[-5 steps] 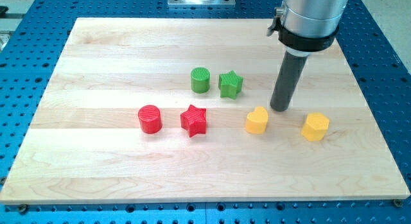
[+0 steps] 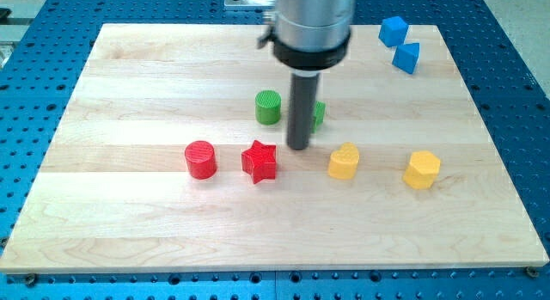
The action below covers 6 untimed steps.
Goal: Push the red circle into the red star
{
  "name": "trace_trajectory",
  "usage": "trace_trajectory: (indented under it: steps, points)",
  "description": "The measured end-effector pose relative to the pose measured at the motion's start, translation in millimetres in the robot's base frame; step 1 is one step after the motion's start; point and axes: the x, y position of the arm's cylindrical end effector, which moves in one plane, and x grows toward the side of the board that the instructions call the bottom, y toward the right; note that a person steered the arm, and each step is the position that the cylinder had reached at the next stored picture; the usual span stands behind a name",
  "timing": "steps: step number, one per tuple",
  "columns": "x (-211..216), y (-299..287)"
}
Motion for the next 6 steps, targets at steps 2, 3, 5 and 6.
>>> trace_trajectory:
  steps: [2, 3, 5, 6]
  points:
    - [-4.3, -78.2]
    - [2.4, -111.8]
    - [17.4, -133.8]
    - [61.8, -162.9]
